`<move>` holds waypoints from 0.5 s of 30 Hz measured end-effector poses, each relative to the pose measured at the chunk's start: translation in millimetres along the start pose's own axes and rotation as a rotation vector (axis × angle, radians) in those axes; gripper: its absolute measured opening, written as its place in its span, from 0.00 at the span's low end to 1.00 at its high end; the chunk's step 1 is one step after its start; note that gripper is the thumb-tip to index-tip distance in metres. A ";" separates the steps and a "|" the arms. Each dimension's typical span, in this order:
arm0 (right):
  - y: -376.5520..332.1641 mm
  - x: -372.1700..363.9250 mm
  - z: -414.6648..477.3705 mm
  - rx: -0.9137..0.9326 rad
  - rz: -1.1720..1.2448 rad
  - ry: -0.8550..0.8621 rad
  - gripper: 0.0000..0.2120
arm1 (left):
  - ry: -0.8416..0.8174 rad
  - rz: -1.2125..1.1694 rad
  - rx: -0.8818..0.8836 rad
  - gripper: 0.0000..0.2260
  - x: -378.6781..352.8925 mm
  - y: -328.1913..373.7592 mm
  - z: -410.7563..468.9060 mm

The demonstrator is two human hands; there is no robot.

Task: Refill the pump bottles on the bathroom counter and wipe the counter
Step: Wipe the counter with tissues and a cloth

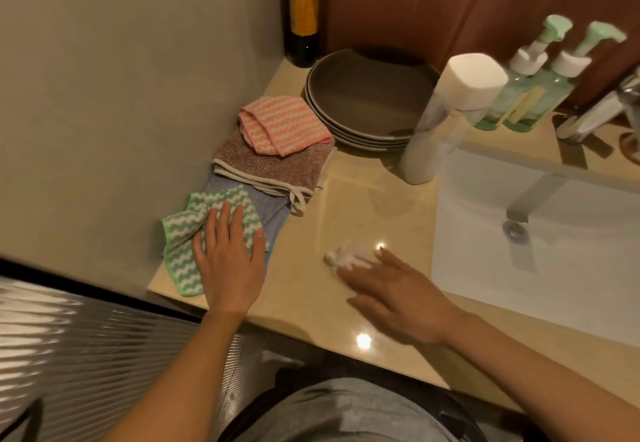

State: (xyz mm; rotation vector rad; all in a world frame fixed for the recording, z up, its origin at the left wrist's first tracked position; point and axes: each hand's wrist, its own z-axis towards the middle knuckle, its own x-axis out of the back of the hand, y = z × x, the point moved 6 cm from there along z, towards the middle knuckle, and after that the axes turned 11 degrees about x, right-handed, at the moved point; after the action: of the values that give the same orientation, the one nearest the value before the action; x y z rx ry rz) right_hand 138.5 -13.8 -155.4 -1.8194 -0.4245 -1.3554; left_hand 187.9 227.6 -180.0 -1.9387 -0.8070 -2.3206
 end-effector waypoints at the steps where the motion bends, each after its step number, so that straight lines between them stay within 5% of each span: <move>1: 13.5 8.6 -6.1 -0.051 -0.013 0.033 0.24 | 0.002 -0.001 -0.002 0.25 -0.3 -0.1 -0.2; 10: 101.6 44.5 4.7 -0.504 -0.042 0.239 0.19 | 0.017 -0.003 -0.011 0.23 0.1 -0.5 -4.6; 15: 61.0 26.6 5.4 -0.479 -0.089 0.317 0.22 | 0.026 -0.010 -0.007 0.26 0.4 -0.6 -4.7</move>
State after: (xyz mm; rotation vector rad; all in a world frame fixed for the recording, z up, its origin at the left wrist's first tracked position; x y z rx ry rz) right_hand 193.1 -52.4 -156.3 -1.9216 -0.0081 -1.8931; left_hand 183.3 226.5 -180.4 -1.9077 -0.8096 -2.3521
